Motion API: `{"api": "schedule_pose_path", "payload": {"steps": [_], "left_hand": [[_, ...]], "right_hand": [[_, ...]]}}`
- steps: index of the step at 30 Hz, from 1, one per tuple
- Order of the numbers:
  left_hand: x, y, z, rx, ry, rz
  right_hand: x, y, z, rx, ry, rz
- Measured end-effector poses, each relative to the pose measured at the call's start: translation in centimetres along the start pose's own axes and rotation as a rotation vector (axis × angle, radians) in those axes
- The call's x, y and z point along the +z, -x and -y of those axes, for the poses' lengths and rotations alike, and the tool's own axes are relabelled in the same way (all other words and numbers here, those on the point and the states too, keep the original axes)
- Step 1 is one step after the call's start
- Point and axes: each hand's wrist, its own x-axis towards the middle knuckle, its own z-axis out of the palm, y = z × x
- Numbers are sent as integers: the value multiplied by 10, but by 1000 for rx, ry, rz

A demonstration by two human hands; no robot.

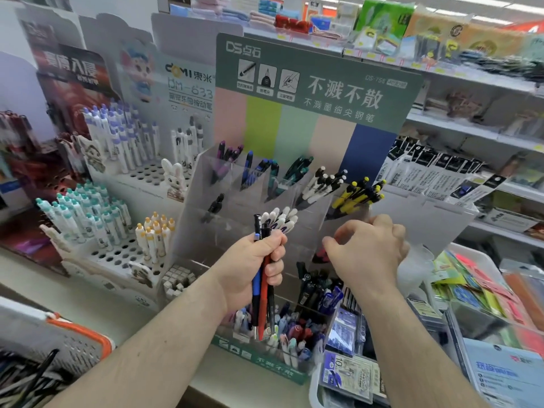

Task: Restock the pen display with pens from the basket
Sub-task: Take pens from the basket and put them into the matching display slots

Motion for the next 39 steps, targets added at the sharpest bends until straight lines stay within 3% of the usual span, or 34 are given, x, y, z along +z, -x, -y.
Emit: {"api": "schedule_pose_path", "payload": {"steps": [2, 5, 8, 12, 19, 25, 30, 36, 39], "left_hand": [[-1, 3, 0, -8, -114, 18], [-2, 7, -1, -16, -290, 69], [-2, 11, -3, -45, -387, 106], [-10, 16, -2, -61, -402, 160], [-30, 19, -2, -97, -160, 278], [-50, 23, -12, -96, -118, 132], [-60, 21, -14, 40, 199, -12], [-83, 16, -9, 158, 714, 357], [-86, 17, -14, 181, 751, 335]], "right_hand": [[-4, 6, 8, -82, -233, -58], [-8, 14, 30, -139, -584, 221], [-1, 16, 40, -177, -535, 418], [5, 13, 36, -235, -578, 465], [4, 12, 38, -276, -730, 559], [-3, -8, 23, -29, -1094, 367], [0, -8, 32, 146, -1302, 331], [14, 2, 50, 162, -1311, 359], [12, 2, 58, 158, -1351, 300]]}}
